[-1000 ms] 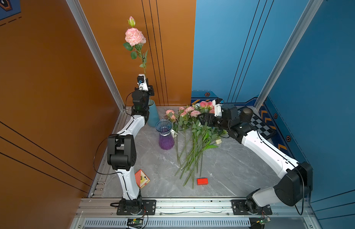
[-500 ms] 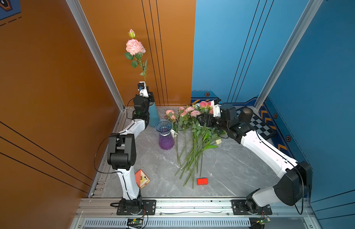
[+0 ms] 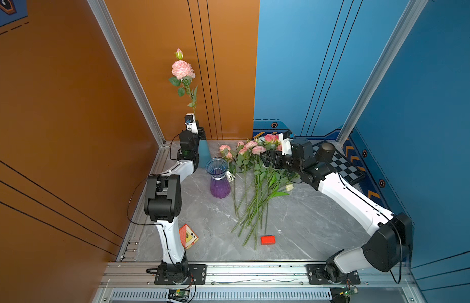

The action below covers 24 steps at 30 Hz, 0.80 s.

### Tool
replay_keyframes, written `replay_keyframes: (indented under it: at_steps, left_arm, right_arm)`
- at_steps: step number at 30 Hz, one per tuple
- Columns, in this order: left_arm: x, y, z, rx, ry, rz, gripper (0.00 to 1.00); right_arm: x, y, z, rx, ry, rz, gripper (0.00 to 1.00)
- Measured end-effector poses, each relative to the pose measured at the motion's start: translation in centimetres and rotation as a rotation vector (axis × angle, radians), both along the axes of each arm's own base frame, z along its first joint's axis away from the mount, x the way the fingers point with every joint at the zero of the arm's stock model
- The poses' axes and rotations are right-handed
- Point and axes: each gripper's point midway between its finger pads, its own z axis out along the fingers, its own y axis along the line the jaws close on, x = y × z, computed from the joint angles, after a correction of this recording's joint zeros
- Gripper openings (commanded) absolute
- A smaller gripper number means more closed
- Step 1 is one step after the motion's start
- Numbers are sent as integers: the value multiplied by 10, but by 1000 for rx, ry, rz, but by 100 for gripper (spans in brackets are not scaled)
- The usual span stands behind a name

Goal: Place the pink flowers into the vase
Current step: Place the flower in the vase.

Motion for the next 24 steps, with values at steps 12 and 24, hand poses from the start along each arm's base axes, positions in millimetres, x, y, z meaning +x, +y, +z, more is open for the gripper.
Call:
replay_keyframes:
  at_steps: [12, 24]
  left_arm:
    - [-3, 0, -8, -7, 1, -2, 10]
    - [-4, -2, -16, -13, 22, -10, 22]
  right_arm:
    - [-2, 0, -9, -6, 17, 1, 100]
    - [-2, 0, -11, -8, 22, 1, 100]
